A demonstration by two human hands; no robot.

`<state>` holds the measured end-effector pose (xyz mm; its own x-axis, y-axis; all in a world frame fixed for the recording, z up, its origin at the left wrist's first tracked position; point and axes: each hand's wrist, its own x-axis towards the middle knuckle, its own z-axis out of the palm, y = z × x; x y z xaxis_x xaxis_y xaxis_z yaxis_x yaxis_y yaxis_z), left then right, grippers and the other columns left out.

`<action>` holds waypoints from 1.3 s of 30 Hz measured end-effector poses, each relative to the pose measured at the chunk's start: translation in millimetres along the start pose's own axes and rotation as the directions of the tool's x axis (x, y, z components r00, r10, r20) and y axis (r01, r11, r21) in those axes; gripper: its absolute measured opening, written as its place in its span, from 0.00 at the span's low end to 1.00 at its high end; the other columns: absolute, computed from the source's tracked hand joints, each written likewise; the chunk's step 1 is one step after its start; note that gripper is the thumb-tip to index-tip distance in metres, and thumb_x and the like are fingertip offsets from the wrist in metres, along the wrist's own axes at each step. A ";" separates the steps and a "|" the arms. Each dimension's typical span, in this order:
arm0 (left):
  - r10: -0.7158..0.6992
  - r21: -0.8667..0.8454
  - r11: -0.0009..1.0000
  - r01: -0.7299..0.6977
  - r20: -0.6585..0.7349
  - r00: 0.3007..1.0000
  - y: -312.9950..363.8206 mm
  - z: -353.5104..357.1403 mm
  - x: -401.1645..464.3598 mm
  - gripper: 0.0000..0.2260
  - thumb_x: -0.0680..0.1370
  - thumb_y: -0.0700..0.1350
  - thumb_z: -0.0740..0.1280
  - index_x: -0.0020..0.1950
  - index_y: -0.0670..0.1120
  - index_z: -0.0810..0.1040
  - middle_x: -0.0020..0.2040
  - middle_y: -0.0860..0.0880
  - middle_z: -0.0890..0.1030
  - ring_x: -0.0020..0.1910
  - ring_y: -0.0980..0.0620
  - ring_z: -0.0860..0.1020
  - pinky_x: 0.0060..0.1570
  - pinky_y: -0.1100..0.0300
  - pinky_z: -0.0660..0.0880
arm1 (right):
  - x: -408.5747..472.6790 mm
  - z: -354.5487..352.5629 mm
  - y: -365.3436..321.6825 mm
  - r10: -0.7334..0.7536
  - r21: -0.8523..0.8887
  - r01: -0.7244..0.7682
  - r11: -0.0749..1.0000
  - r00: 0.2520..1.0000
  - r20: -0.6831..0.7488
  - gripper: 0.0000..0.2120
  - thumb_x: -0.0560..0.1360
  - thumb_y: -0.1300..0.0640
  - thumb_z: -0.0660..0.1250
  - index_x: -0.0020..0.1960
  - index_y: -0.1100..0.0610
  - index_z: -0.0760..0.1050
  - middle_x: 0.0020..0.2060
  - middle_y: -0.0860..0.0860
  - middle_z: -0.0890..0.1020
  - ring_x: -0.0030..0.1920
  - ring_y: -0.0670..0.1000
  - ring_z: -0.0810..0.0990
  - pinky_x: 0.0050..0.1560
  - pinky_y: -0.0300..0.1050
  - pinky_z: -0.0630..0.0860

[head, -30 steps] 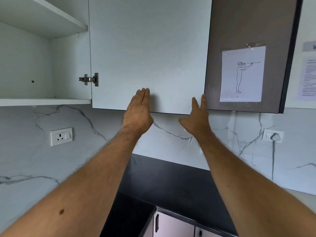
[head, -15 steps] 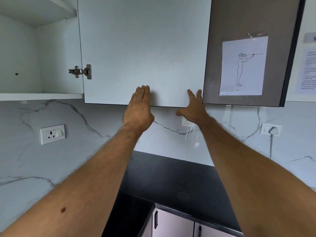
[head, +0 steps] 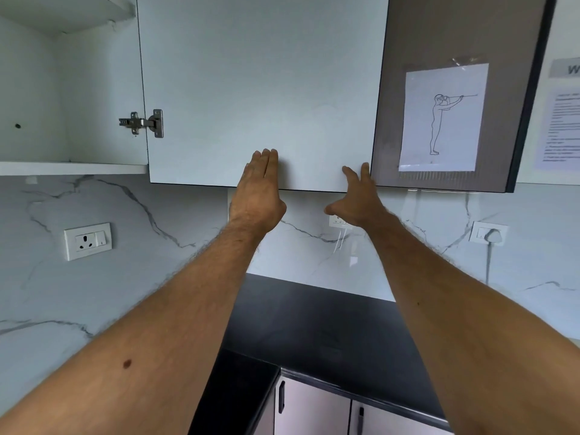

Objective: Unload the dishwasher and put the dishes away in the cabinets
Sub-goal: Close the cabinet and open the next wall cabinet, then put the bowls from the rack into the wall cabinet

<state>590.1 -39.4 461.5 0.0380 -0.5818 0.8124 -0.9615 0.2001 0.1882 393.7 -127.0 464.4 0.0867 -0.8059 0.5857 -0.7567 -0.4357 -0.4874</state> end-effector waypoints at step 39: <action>0.296 -0.414 0.908 -0.065 0.525 0.798 143.4 169.6 -340.9 0.35 0.74 0.30 0.55 0.80 0.44 0.51 0.80 0.47 0.53 0.80 0.48 0.47 0.77 0.55 0.46 | -403.5 -12.5 202.0 0.599 -0.340 -0.534 0.774 0.792 0.117 0.37 0.75 0.59 0.66 0.79 0.53 0.53 0.80 0.47 0.47 0.76 0.57 0.62 0.70 0.53 0.67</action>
<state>393.1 53.9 117.9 -0.3973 -0.8188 0.4145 -0.7632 0.5456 0.3462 197.7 115.2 137.7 -0.3087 -0.9462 0.0968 -0.8524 0.2301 -0.4696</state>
